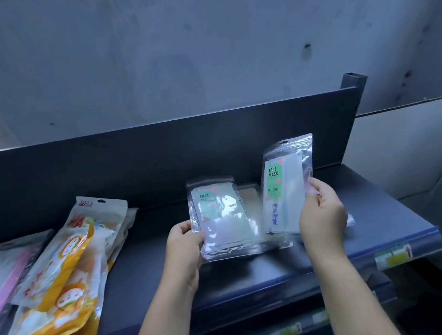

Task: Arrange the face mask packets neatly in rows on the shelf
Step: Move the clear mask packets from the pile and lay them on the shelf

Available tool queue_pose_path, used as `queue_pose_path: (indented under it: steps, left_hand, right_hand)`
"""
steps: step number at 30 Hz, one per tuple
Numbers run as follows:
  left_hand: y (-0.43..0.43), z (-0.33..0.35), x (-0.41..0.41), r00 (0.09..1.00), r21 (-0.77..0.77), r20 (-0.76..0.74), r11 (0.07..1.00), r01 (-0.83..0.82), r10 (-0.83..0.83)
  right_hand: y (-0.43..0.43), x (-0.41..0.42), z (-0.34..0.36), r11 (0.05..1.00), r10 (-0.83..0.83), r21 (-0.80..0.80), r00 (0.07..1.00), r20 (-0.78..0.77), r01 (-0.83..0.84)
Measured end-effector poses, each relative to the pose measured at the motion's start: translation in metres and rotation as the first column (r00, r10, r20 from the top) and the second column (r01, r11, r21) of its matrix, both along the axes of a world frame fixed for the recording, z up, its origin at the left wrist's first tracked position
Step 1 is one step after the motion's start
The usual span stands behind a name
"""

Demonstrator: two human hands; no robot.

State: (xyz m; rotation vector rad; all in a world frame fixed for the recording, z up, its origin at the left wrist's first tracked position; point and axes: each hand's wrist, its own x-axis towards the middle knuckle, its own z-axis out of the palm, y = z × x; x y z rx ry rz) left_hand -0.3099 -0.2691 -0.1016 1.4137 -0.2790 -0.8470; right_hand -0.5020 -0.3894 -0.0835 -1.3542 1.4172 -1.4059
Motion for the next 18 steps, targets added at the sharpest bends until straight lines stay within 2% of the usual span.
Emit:
queue_pose_path:
  steps: [4,9,14,18]
  left_hand:
    - [-0.029,-0.004,-0.029,0.999,0.043,0.045,0.999,-0.008,0.006]
    - [-0.058,-0.020,-0.054,0.963,0.166,0.255,0.977,-0.133,0.088]
    - [-0.068,-0.032,-0.069,0.919,0.265,0.370,0.932,-0.247,0.138]
    - [-0.075,-0.031,-0.071,0.909,0.279,0.380,0.916,-0.290,0.172]
  right_hand:
    - [-0.014,-0.025,0.008,0.999,-0.007,-0.054,1.000,-0.004,0.007]
    - [-0.038,-0.042,0.007,1.000,0.006,-0.002,0.999,0.032,-0.006]
    - [-0.047,-0.043,0.005,0.993,0.108,0.044,0.992,0.070,-0.111]
    - [-0.053,-0.032,0.000,0.960,0.225,0.144,0.967,0.120,-0.241]
